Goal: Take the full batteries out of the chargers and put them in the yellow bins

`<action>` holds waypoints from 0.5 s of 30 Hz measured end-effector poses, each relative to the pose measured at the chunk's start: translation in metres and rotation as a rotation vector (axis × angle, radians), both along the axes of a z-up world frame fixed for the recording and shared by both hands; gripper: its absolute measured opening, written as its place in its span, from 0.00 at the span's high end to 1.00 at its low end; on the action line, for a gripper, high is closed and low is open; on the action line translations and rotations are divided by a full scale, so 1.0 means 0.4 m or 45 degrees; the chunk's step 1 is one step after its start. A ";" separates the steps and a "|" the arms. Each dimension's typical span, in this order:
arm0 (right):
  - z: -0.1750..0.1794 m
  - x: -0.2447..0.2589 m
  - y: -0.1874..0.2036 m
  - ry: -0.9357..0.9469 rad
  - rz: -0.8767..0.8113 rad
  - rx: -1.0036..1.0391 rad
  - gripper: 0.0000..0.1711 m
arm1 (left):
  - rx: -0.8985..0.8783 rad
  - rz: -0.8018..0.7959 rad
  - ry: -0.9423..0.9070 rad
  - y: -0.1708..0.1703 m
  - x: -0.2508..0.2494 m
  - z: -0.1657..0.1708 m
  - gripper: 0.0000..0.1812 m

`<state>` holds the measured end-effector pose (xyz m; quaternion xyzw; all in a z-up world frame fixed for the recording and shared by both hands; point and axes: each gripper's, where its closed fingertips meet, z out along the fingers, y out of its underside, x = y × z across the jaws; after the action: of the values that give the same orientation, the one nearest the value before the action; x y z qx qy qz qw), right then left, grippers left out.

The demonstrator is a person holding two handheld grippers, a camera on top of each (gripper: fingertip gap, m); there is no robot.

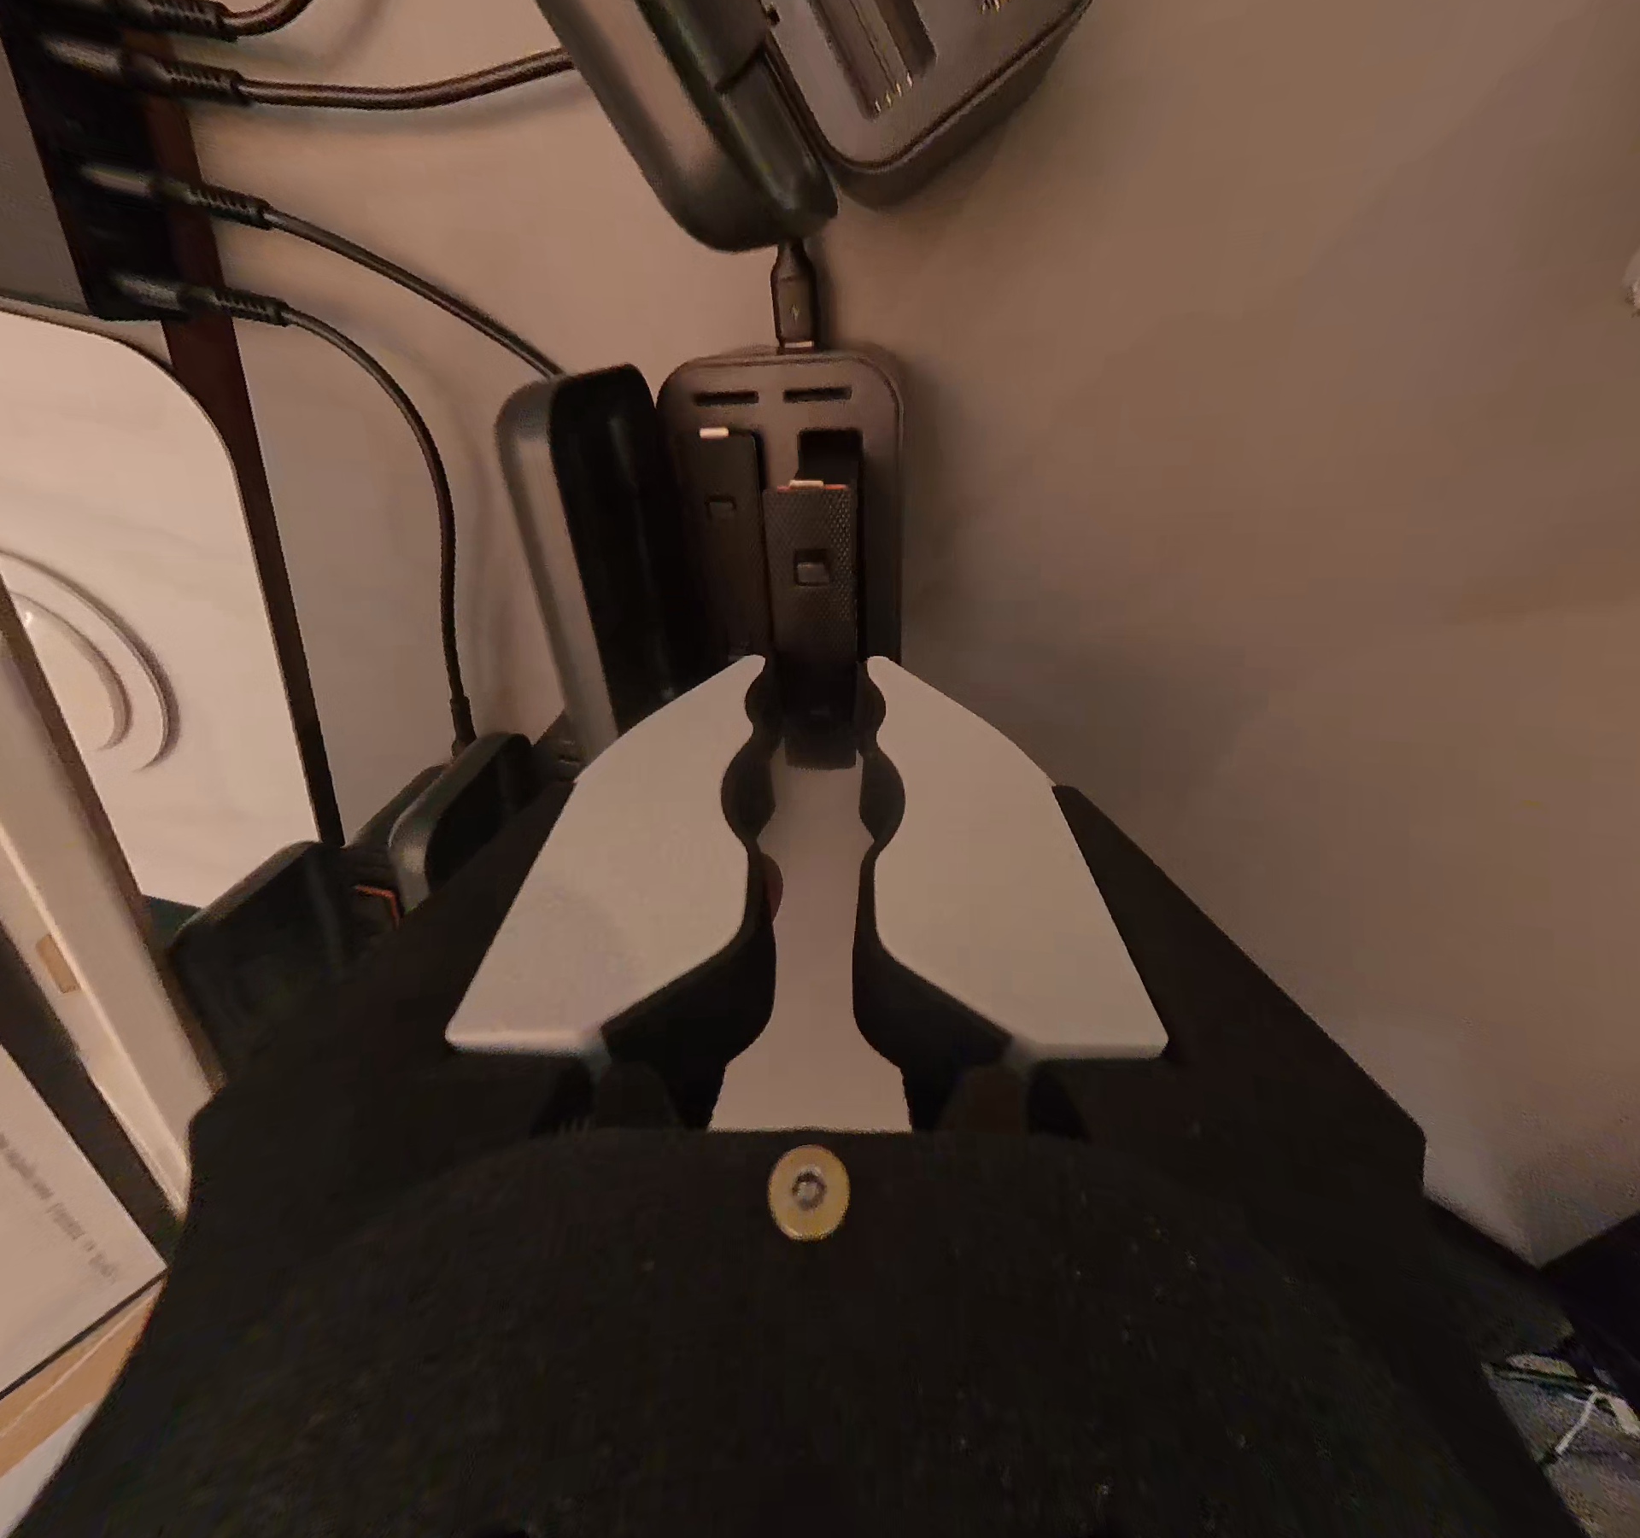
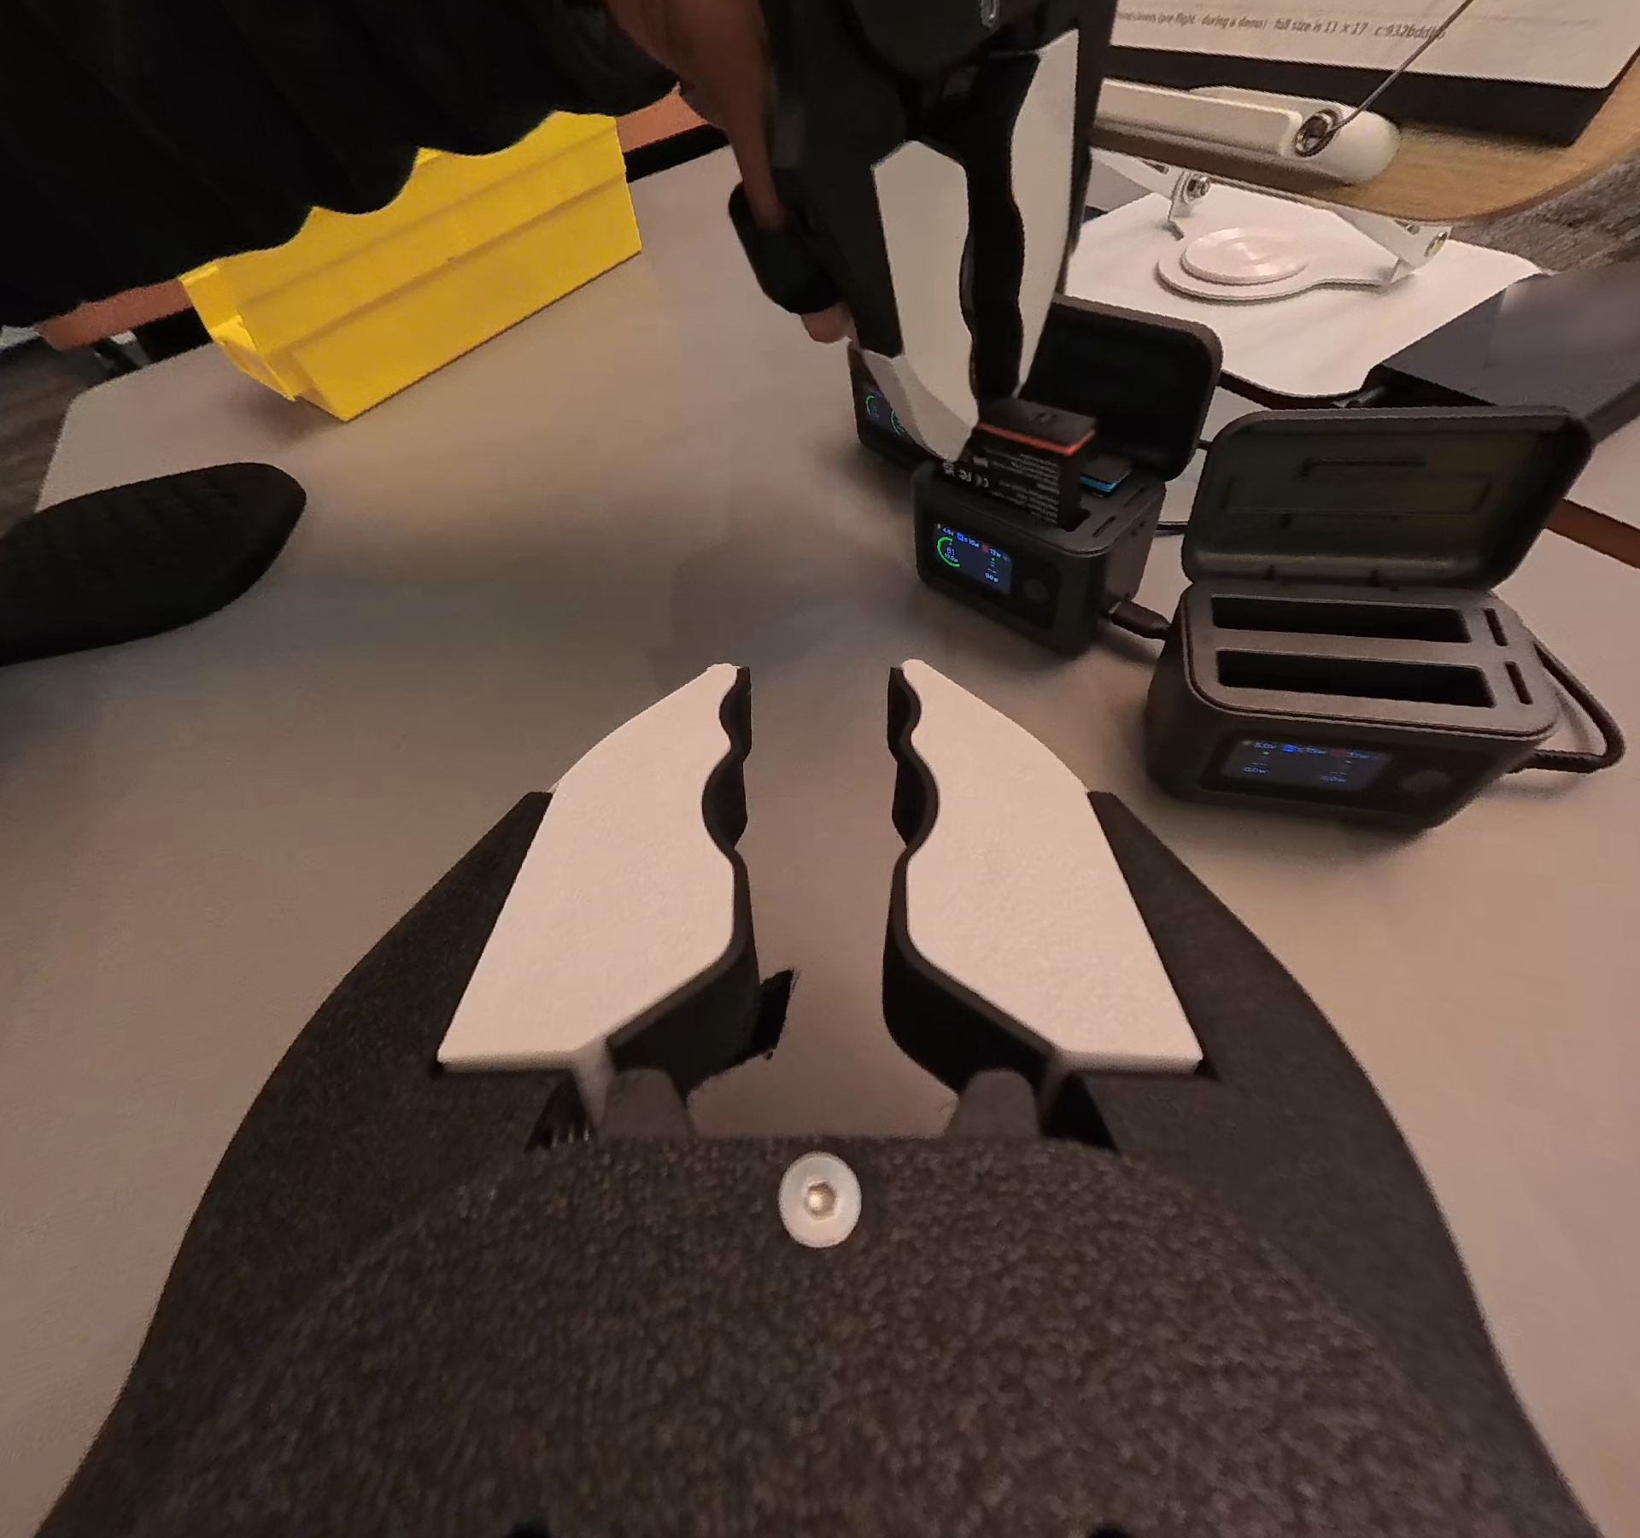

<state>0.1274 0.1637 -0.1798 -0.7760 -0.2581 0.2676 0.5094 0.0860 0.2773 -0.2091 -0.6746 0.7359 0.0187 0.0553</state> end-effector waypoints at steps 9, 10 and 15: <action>0.007 -0.001 -0.003 0.002 0.004 0.009 0.83 | -0.009 -0.018 -0.109 -0.004 0.028 -0.006 0.91; 0.008 -0.001 -0.003 0.003 0.003 0.012 0.83 | -0.018 -0.011 -0.135 -0.004 0.029 -0.006 0.91; 0.011 0.000 -0.003 0.008 0.001 0.015 0.83 | -0.078 0.013 -0.323 -0.006 0.037 -0.005 0.91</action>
<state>0.1273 0.1623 -0.1754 -0.7721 -0.2584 0.2688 0.5147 0.1008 0.2750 -0.2110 -0.6767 0.7198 -0.0890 0.1271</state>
